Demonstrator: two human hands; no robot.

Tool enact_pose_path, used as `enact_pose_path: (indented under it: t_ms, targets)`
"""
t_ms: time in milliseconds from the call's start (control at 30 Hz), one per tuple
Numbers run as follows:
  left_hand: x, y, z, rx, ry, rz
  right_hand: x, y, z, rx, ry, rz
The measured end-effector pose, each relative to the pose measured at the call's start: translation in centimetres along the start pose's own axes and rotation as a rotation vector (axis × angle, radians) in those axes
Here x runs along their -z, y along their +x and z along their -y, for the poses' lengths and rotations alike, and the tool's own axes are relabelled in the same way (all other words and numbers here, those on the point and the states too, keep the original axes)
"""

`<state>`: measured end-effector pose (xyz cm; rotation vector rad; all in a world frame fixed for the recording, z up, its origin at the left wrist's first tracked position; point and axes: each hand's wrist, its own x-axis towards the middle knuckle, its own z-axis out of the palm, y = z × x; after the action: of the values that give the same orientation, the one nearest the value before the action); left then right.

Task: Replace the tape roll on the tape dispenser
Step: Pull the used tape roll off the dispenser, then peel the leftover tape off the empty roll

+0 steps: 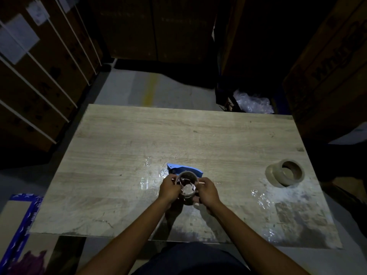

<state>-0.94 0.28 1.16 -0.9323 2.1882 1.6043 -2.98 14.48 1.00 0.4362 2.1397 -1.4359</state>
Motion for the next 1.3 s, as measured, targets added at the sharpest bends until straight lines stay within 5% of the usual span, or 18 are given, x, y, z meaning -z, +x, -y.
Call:
enact_pose_path:
  t_ms: [167,333,534,800,934,1134,1300]
  targets:
    - [0.1,-0.9,-0.8,-0.084,0.023,0.005,0.4,-0.7,0.6,0.175,-0.188,-0.069]
    - [0.4,-1.7,-1.8,-0.106,-0.030,-0.001,1.0,-1.2,1.3,0.192,-0.149,-0.030]
    - [2.3,-3.2,-4.8,-0.190,-0.217,0.004,3.6,-4.4,5.5,0.435,-0.141,-0.020]
    - [4.5,-7.7,-11.8,-0.576,-0.048,-0.155,4.9,-7.5,11.3,0.686,-0.374,-0.125]
    - [5.5,-9.7,-13.9,-0.669,-0.132,-0.127,5.0,-7.8,12.9,0.670,-0.045,-0.125]
    - [6.4,-10.9,-14.8,-0.792,-0.268,-0.171,4.7,-9.4,14.2,0.323,0.691,0.308]
    - [5.9,-11.8,-14.5,-0.906,-0.143,-0.173,4.3,-10.2,14.5,0.115,1.069,0.540]
